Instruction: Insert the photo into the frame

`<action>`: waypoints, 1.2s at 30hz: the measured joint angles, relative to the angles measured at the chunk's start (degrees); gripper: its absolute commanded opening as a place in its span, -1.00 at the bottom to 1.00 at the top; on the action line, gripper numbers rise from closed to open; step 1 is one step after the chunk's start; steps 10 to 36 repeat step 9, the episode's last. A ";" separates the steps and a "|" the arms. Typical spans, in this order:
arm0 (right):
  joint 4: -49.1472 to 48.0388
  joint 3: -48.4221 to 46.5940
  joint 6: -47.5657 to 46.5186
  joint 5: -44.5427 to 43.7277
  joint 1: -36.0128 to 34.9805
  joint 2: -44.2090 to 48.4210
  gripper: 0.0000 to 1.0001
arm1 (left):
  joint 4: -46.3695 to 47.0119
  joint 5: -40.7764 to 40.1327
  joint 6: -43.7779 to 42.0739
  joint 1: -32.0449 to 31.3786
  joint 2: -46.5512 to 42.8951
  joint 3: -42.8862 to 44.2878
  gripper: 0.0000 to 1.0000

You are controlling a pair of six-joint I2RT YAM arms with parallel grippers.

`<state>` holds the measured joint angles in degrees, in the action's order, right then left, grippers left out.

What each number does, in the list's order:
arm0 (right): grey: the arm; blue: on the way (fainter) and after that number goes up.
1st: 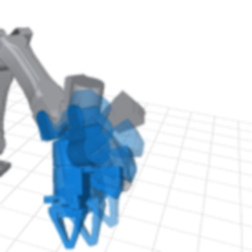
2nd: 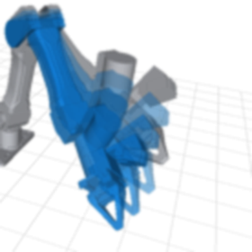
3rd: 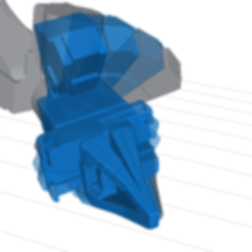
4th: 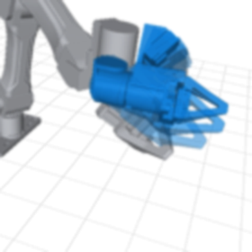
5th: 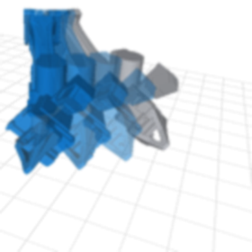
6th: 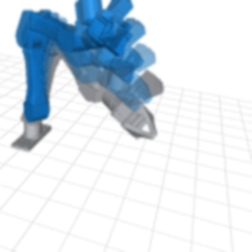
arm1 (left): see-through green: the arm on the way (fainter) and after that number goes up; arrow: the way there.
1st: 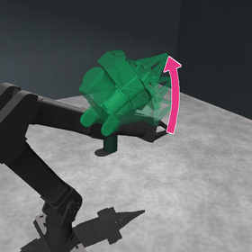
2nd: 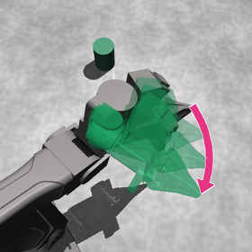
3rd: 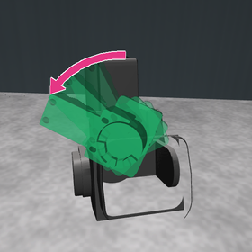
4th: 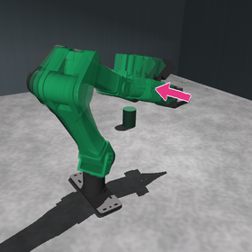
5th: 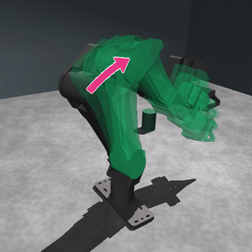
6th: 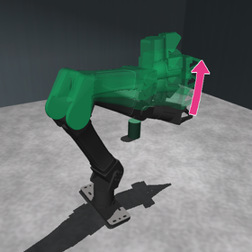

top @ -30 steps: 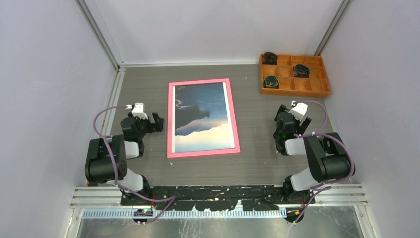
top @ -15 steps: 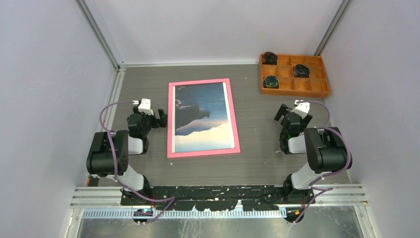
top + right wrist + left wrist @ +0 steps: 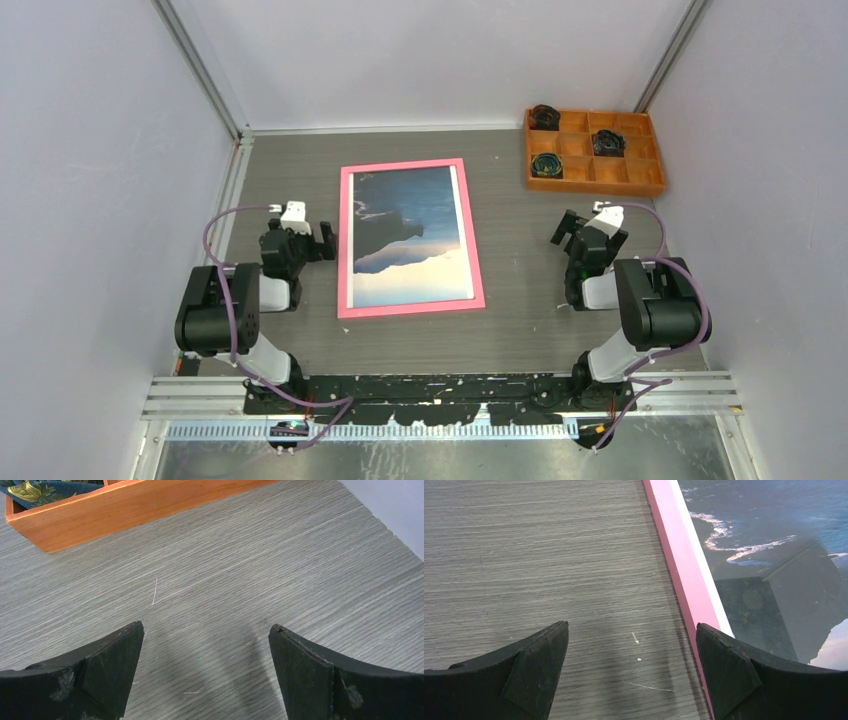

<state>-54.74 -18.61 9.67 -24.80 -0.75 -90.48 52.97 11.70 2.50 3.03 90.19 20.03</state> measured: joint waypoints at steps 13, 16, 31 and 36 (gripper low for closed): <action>0.00 0.00 0.02 0.09 0.00 0.00 1.00 | -1.07 -1.57 -0.02 -0.83 0.00 0.24 0.99; 0.00 0.00 0.02 0.09 0.00 0.00 1.00 | -1.07 -1.57 -0.02 -0.83 0.00 0.24 0.99; 0.00 0.00 0.02 0.09 0.00 0.00 1.00 | -1.07 -1.57 -0.02 -0.83 0.00 0.24 0.99; 0.00 0.00 0.02 0.09 0.00 0.00 1.00 | -1.07 -1.57 -0.02 -0.83 0.00 0.24 0.99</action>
